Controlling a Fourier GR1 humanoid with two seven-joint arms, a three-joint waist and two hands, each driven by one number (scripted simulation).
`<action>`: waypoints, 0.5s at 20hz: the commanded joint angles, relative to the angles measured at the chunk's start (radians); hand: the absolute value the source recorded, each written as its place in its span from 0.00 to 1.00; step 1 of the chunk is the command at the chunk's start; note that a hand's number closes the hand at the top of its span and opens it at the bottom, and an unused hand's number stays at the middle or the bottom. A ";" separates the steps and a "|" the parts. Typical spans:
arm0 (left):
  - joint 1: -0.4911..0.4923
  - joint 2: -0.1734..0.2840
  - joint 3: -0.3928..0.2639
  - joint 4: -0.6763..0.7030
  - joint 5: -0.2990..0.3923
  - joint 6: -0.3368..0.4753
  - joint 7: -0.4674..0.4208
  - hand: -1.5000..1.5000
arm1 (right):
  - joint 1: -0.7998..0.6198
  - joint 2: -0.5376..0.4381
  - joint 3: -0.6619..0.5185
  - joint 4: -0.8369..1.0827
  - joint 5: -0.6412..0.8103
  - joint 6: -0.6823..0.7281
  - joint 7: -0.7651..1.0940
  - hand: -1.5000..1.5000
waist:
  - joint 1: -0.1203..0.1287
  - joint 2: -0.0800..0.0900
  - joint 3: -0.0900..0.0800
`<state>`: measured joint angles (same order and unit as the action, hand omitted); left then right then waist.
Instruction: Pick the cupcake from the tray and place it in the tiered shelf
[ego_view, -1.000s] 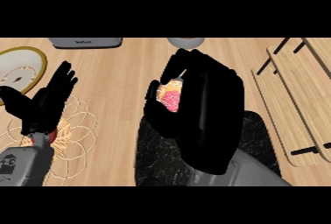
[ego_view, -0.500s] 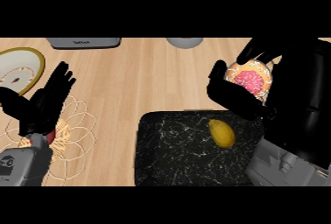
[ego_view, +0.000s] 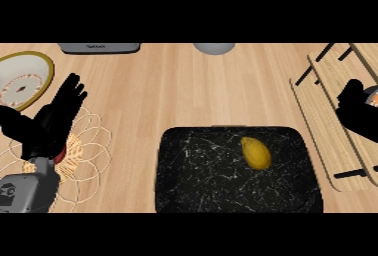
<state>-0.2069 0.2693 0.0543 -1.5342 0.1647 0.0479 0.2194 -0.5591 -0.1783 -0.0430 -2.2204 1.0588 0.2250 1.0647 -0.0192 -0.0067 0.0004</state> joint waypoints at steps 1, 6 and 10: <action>0.010 0.000 -0.004 -0.055 -0.004 0.008 0.045 0.50 | 0.087 -0.040 -0.142 -0.073 -0.092 0.081 0.031 1.00 | 0.010 0.003 0.000; -0.032 -0.022 -0.010 0.019 -0.031 0.005 0.007 0.50 | 0.199 -0.081 -0.316 -0.090 -0.235 0.073 -0.087 1.00 | 0.008 0.005 0.000; -0.025 0.002 0.042 0.081 -0.001 -0.061 -0.049 0.50 | 0.269 -0.089 -0.353 -0.159 -0.302 0.124 -0.102 1.00 | 0.011 0.005 0.000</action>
<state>-0.2220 0.2645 0.0746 -1.5077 0.1564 0.0251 0.2044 -0.3523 -0.2561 -0.3358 -2.3044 0.8534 0.2910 0.9460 -0.0099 -0.0023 0.0005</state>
